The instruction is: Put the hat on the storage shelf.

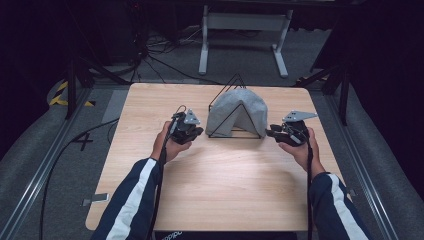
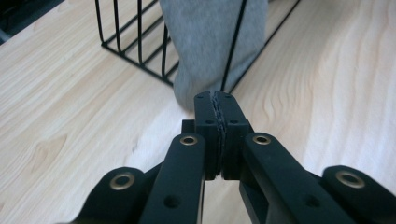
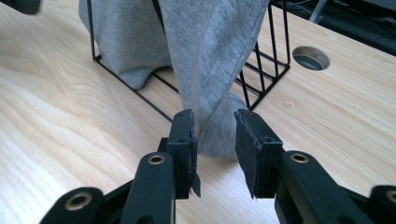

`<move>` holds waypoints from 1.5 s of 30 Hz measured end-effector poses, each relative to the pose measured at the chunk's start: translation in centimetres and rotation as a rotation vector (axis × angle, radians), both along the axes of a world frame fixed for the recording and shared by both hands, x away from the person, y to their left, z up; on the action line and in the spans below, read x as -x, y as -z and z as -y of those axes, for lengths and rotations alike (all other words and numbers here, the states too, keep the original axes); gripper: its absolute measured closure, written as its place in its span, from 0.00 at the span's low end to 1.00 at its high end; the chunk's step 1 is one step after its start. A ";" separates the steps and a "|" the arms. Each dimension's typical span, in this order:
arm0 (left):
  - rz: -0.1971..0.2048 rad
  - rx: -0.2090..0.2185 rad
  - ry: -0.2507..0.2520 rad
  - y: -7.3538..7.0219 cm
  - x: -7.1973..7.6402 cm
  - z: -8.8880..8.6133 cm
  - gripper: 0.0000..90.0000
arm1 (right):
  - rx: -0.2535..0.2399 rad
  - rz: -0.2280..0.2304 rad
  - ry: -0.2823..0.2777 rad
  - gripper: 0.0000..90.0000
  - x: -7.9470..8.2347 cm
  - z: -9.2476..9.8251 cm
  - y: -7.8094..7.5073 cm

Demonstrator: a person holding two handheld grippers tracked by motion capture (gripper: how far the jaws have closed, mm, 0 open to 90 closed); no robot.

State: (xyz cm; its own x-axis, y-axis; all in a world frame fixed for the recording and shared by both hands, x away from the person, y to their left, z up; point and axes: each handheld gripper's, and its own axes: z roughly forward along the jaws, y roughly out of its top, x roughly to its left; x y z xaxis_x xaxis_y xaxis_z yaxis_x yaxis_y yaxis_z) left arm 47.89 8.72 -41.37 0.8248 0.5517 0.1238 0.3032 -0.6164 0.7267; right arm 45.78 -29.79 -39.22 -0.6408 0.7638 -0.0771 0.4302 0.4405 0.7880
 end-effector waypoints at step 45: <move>-0.113 0.064 -0.041 6.7 12.3 -11.2 0.24 | 0.043 -0.089 0.066 0.37 12.9 9.0 6.6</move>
State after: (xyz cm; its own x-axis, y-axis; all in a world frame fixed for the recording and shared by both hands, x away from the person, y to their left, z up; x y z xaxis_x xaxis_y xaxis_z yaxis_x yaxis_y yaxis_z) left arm 35.59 19.89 -48.03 0.8080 0.5892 -0.0056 0.4097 -0.5550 0.7239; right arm 32.89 -38.81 -45.87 -0.5947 0.8020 -0.0562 0.5267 0.4415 0.7264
